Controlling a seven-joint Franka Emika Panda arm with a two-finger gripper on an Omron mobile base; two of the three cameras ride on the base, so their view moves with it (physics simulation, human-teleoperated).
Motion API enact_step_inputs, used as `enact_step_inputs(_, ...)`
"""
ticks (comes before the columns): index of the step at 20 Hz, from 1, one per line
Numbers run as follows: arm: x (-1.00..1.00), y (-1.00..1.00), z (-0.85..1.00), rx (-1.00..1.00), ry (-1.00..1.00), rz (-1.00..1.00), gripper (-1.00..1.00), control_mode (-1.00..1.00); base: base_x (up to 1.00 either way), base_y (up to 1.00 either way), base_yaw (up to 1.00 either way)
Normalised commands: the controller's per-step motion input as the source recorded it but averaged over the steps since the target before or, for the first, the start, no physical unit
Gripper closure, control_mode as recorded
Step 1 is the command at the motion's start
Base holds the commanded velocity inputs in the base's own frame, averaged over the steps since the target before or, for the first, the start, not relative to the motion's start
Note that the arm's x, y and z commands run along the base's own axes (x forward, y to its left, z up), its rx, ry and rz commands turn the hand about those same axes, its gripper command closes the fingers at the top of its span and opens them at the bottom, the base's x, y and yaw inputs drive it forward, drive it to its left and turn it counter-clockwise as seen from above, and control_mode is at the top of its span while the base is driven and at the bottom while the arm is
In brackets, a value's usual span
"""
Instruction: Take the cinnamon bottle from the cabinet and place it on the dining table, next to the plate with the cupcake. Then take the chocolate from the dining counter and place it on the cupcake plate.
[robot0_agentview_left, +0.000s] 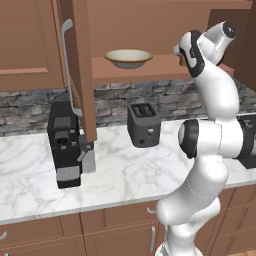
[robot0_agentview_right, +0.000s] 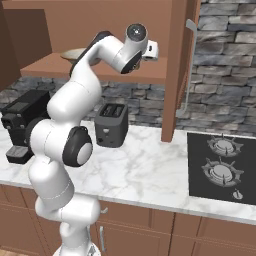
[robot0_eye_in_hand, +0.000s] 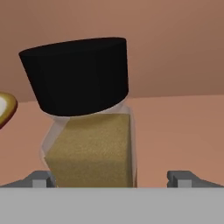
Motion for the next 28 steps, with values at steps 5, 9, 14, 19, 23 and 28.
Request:
enact_step_inputs(5,0.00,0.00,0.00,0.00,-0.06,0.00,1.00,-1.00,0.00,0.00,0.00)
enact_step_inputs(9,0.05,0.00,0.00,0.00,-0.10,0.00,1.00,-1.00,0.00,0.00,0.00)
enact_step_inputs(14,0.05,0.00,0.00,0.00,-0.05,0.00,1.00,-1.00,0.00,0.00,0.00)
enact_step_inputs(19,-0.26,0.23,0.02,0.01,0.00,0.00,1.00,-1.00,0.00,0.00,0.00)
enact_step_inputs(23,-0.47,0.35,0.13,0.03,0.01,0.00,1.00,-1.00,0.00,0.00,0.00)
enact_step_inputs(28,-0.60,0.29,0.12,0.01,0.02,0.03,1.00,-1.00,0.00,0.00,0.00)
